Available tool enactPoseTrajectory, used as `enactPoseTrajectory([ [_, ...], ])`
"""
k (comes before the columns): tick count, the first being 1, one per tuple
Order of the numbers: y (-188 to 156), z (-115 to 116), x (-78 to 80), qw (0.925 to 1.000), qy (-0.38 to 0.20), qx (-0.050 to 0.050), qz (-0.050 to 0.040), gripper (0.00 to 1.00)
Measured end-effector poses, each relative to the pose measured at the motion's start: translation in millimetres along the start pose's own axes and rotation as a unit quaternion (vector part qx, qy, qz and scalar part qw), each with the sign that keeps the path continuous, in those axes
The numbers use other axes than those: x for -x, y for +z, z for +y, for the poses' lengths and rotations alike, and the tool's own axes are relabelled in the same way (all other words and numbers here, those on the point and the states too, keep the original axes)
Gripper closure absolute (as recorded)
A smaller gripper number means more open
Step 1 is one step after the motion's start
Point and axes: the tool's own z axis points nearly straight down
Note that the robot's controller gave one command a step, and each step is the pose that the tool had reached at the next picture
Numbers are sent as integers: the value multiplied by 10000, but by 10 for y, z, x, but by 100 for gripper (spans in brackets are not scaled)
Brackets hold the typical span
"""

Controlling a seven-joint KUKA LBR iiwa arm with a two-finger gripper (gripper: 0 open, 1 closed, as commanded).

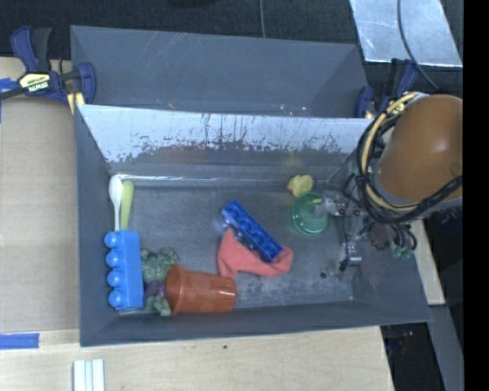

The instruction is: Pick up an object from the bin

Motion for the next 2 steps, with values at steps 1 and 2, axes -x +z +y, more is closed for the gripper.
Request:
enactPoseTrajectory([
  [1, -41, 3, 19, 10000, -15, -5, -41, 0],
  [2, 424, 324, 578, 9994, 341, -9, -93, 0],
])
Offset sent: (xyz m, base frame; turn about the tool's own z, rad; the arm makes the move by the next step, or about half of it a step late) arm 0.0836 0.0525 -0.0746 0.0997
